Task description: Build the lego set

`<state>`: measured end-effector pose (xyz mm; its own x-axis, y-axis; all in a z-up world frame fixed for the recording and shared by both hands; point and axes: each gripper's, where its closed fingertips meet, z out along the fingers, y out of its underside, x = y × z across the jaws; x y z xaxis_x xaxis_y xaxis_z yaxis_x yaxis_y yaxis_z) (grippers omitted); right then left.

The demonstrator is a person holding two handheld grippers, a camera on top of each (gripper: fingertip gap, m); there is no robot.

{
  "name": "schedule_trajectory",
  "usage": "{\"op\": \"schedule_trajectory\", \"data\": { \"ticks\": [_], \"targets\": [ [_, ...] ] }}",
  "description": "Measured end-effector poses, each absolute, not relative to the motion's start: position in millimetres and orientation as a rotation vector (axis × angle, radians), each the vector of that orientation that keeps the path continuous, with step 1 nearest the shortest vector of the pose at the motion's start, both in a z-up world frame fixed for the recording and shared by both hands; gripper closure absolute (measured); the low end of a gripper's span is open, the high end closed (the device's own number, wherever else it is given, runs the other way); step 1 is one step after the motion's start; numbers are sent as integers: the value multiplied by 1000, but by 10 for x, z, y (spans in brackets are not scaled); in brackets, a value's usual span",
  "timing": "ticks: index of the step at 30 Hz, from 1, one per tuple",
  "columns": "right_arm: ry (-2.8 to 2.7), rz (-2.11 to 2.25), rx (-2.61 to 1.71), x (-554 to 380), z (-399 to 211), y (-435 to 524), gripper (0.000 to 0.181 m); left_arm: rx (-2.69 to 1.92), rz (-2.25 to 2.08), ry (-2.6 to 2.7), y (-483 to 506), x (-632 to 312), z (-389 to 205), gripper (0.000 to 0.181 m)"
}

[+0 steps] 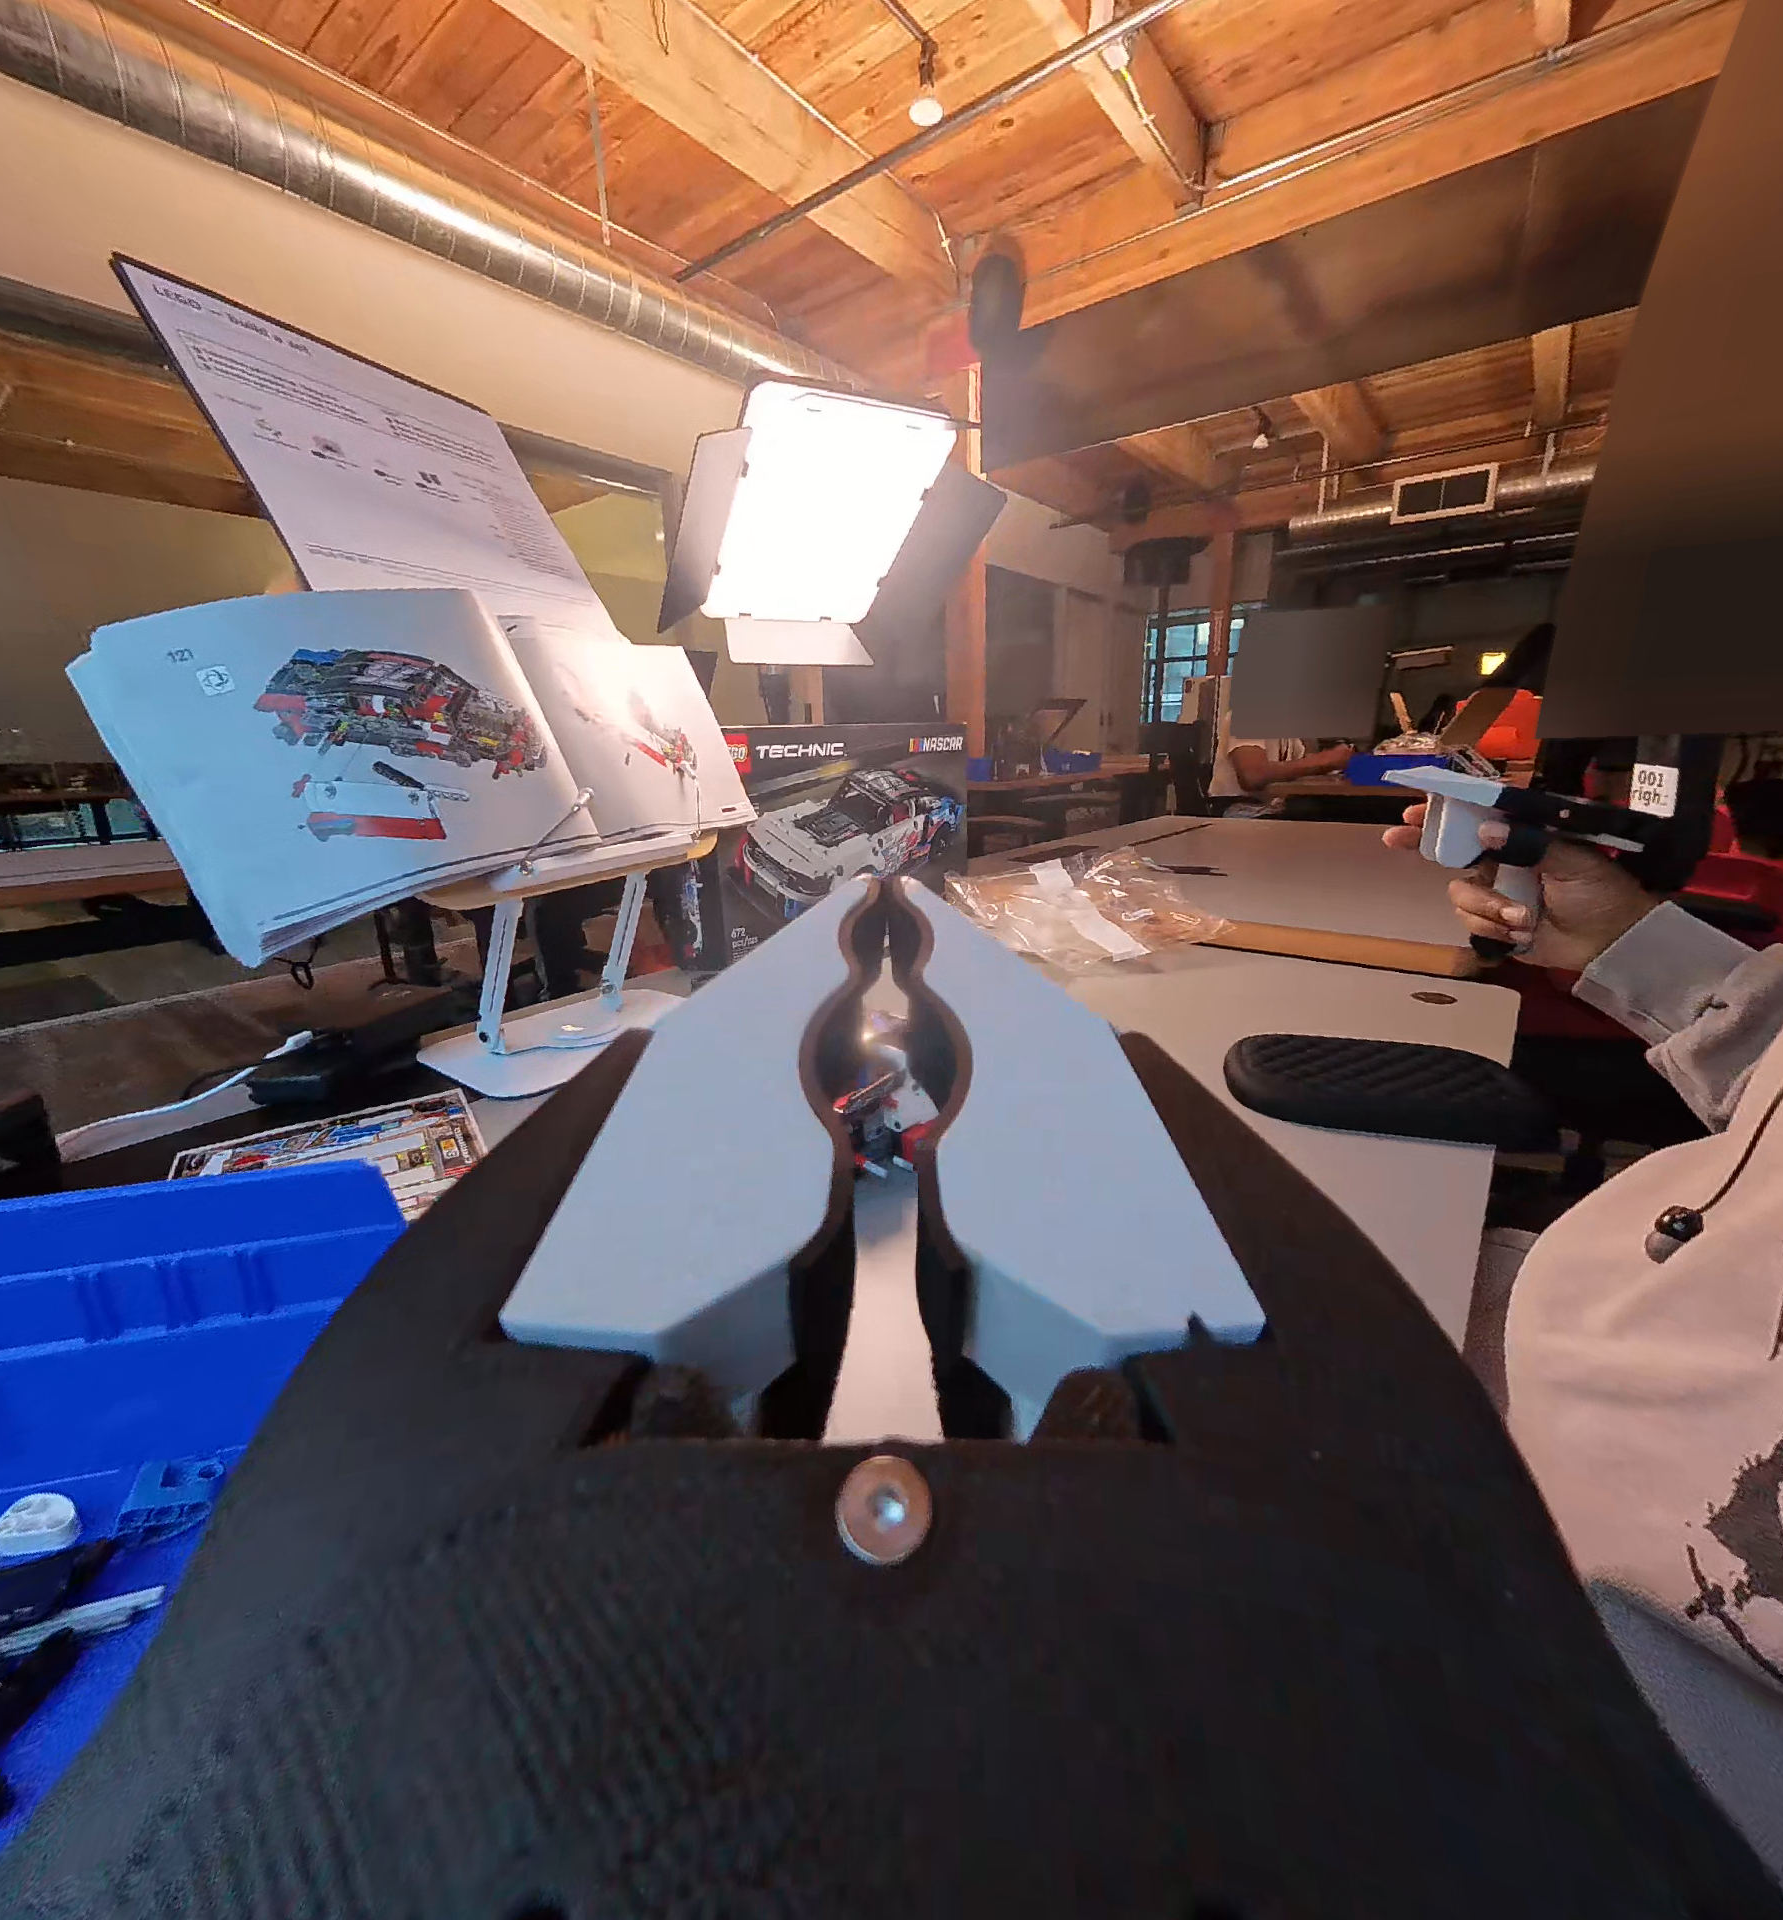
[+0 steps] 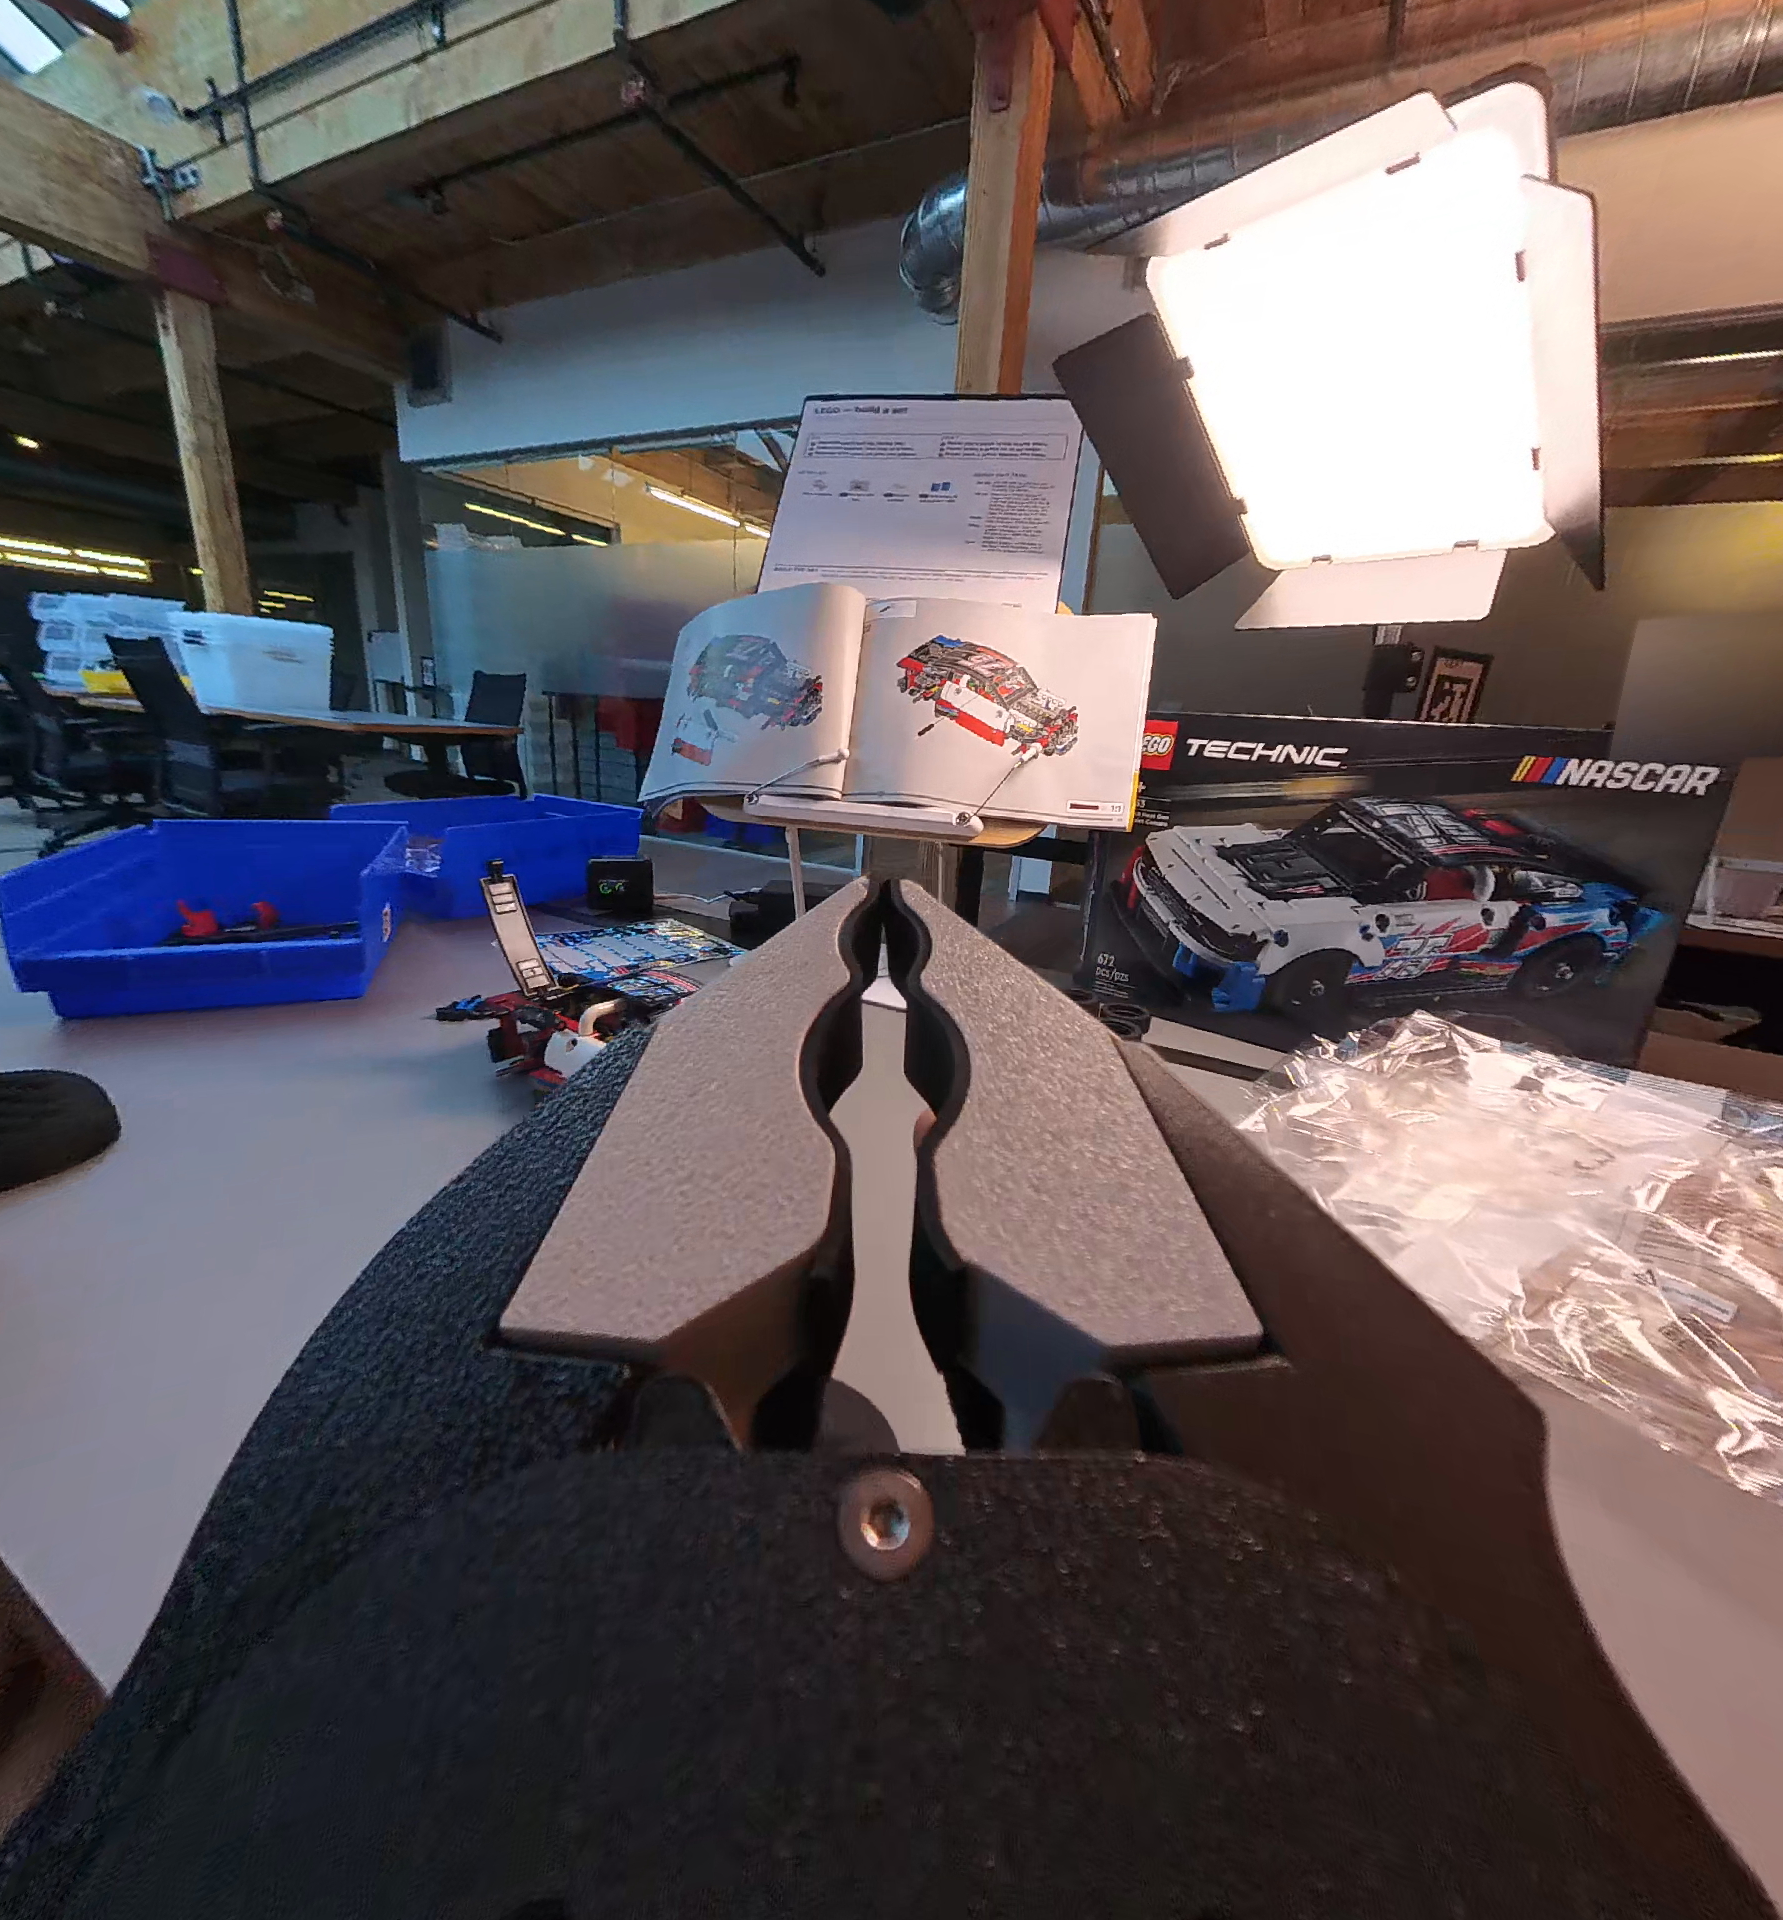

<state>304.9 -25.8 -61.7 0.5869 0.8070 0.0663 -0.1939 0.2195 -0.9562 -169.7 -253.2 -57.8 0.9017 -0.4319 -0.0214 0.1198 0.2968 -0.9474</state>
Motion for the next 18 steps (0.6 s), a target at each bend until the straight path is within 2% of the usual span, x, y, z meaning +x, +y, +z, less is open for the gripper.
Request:
{"op": "schedule_trajectory", "data": {
  "ticks": [18],
  "targets": [
    [-702, 827, -1084, 2979, -552, -416, 181, -1191, -390, 273, -2533, -1700, -594, 181]
  ]
}}
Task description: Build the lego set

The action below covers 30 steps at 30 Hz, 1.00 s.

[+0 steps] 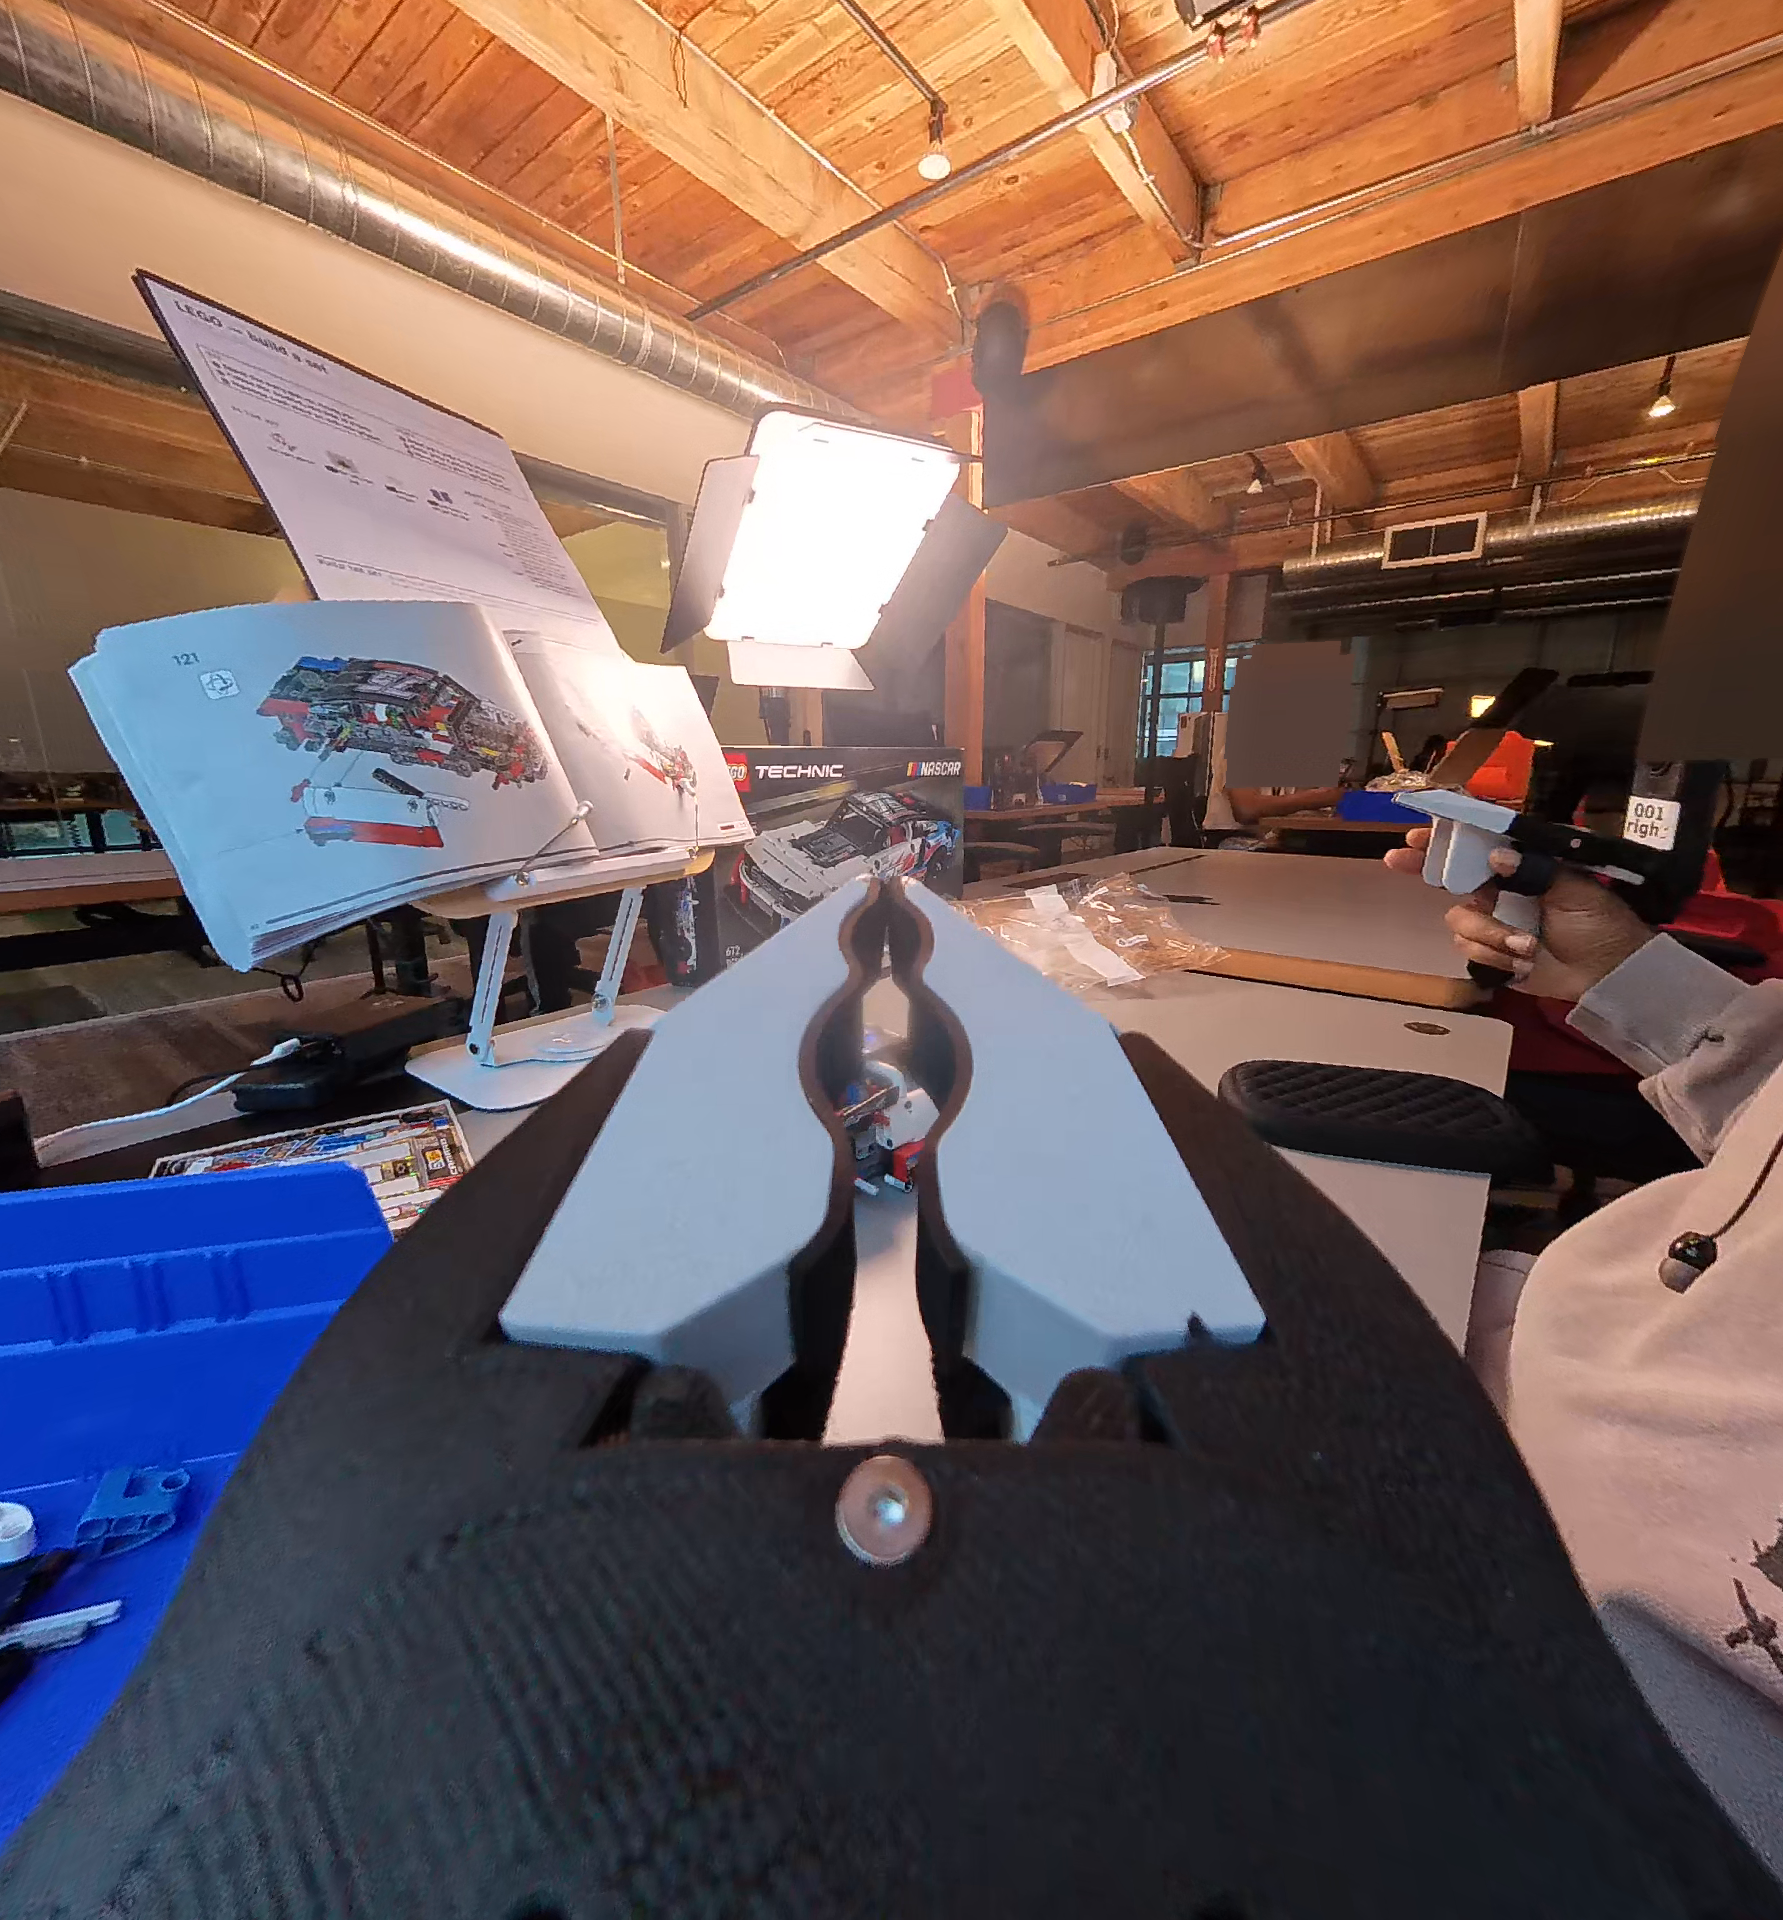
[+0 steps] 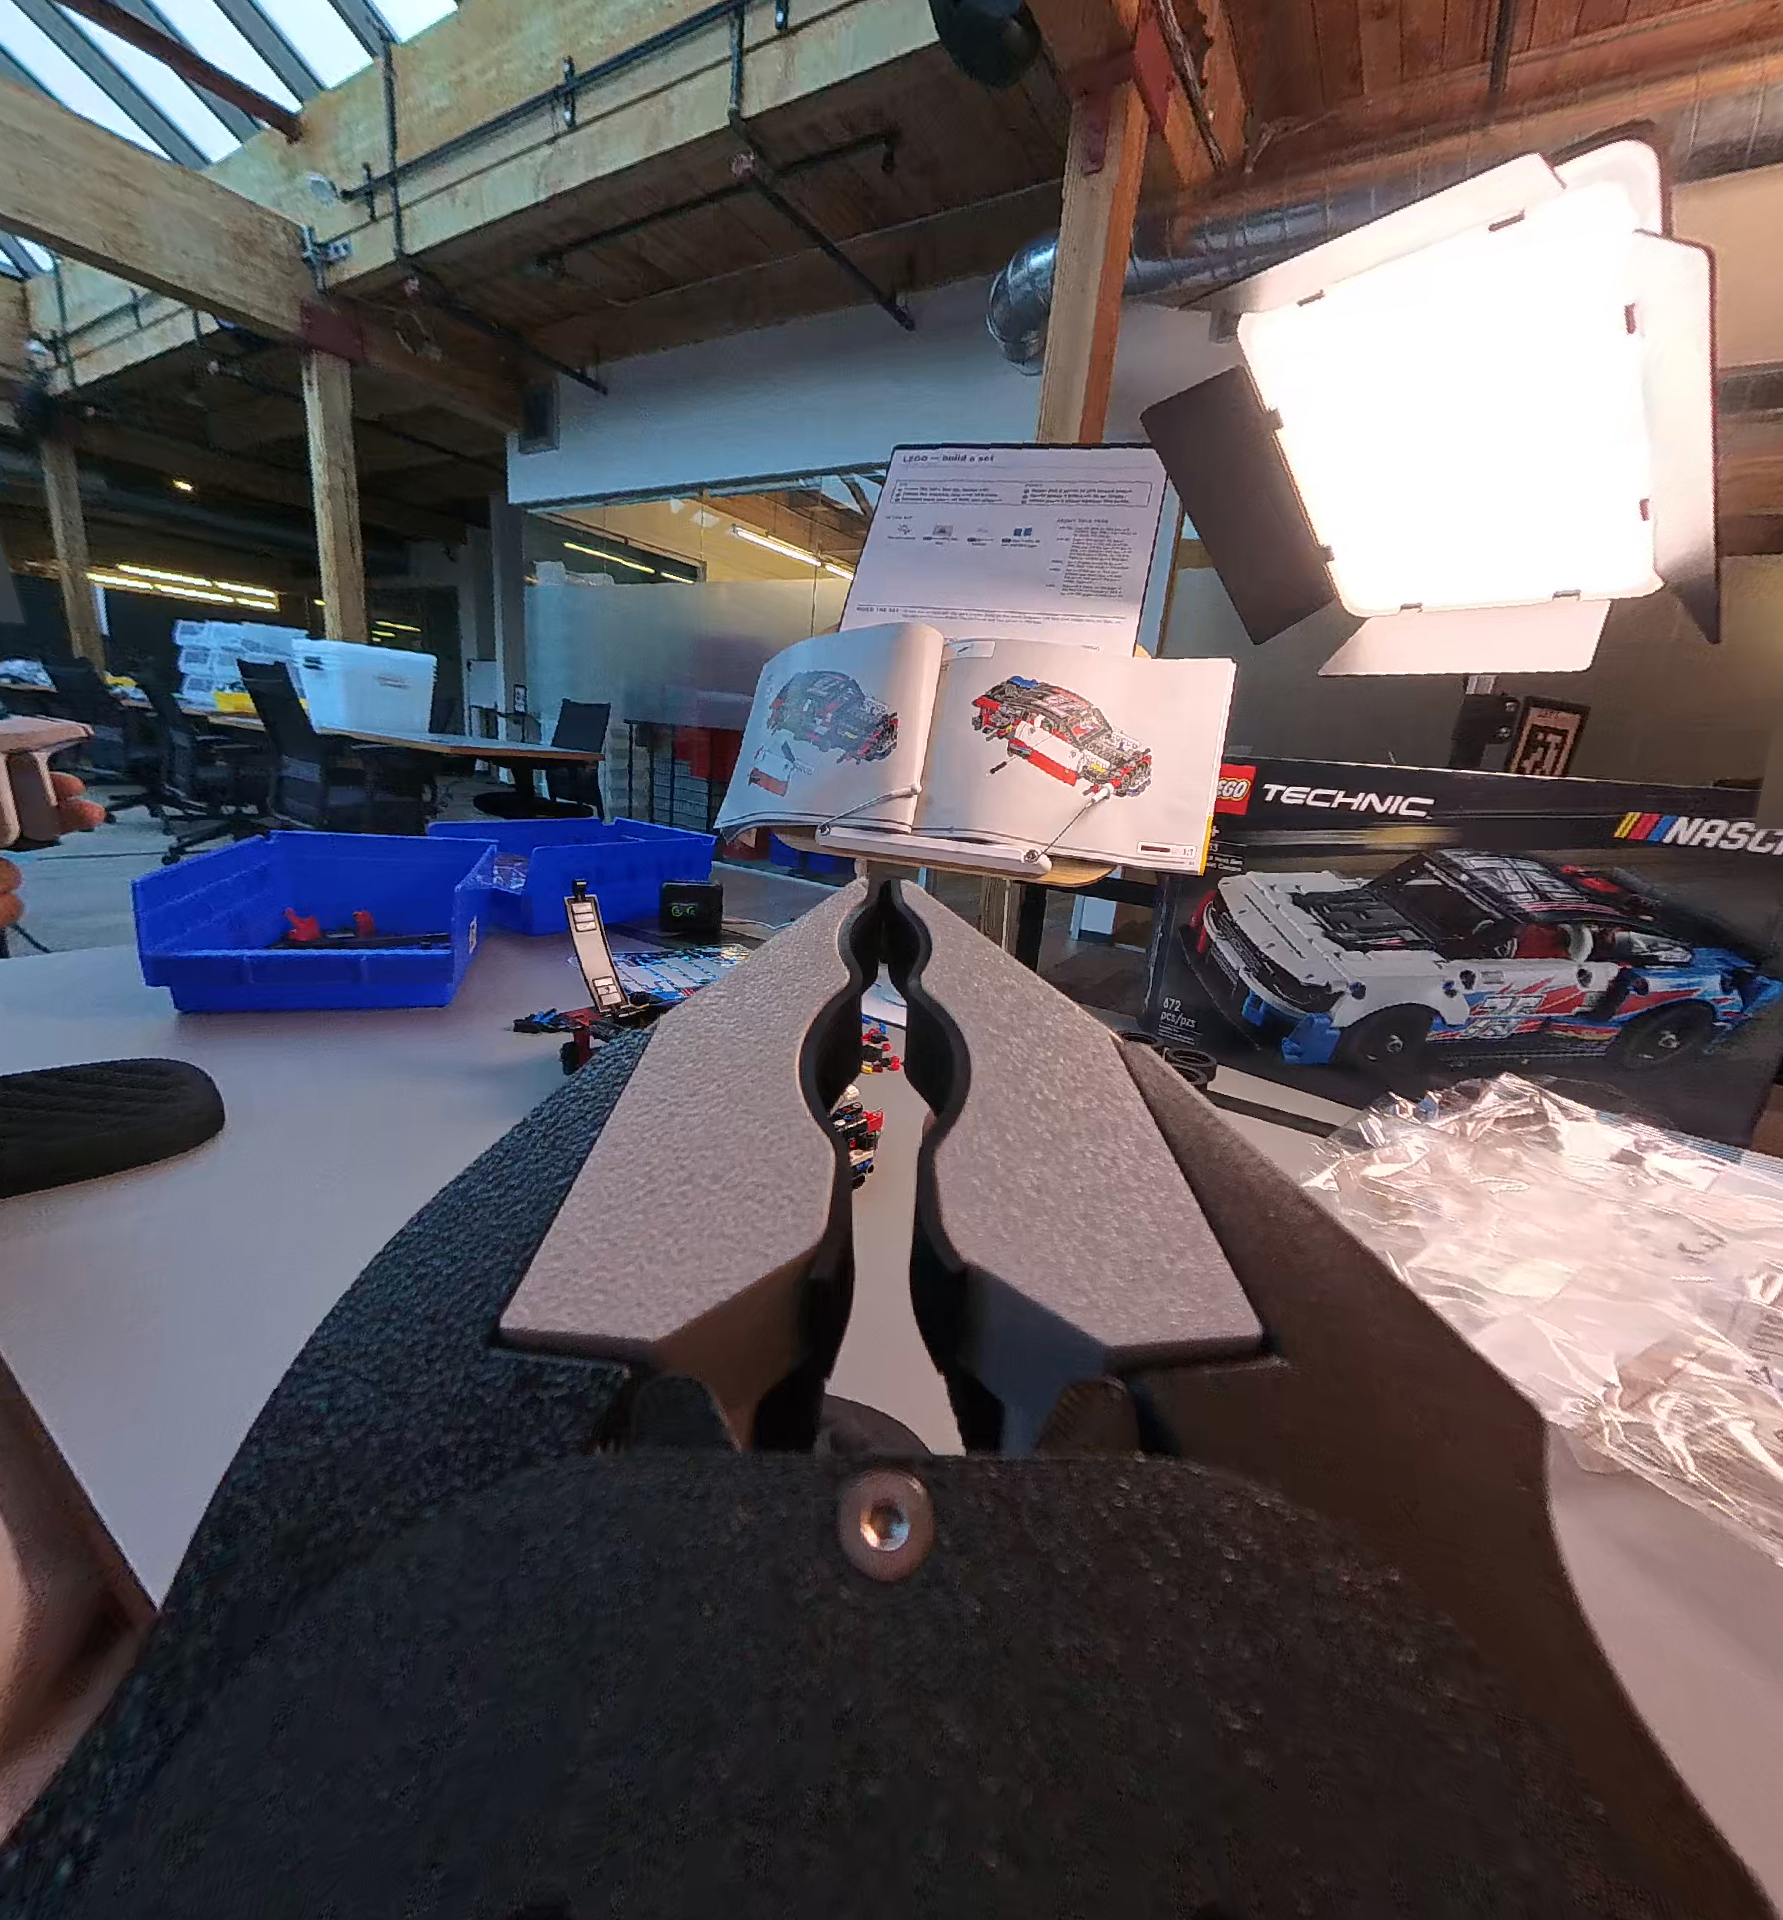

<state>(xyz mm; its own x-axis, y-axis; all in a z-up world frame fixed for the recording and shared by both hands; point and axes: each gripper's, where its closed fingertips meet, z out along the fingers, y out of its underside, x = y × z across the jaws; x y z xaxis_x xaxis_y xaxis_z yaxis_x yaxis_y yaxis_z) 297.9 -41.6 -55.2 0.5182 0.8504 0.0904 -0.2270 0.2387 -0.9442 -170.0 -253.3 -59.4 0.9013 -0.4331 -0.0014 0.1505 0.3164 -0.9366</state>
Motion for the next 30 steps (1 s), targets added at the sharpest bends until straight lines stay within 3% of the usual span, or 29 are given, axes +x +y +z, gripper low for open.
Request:
{"op": "schedule_trajectory", "data": {
  "ticks": [11, 17, 21, 30],
  "targets": [
    [-735, 864, -1095, 2878, -593, -399, 181, -1217, -402, 245, -2453, -1683, -623, 181],
    [-855, 841, -1134, 2221, -502, -454, 181, -1408, -327, 225, -1719, -1291, -646, 181],
    [-845, 775, -1320, 1648, -578, -352, 181, -1722, -97, 152, -1052, -1135, -1142, 181],
    [-880, 710, -1681, 776, -1629, -478, 177, -1952, 36, 22, -700, -656, -2021, 181]
  ]
}}
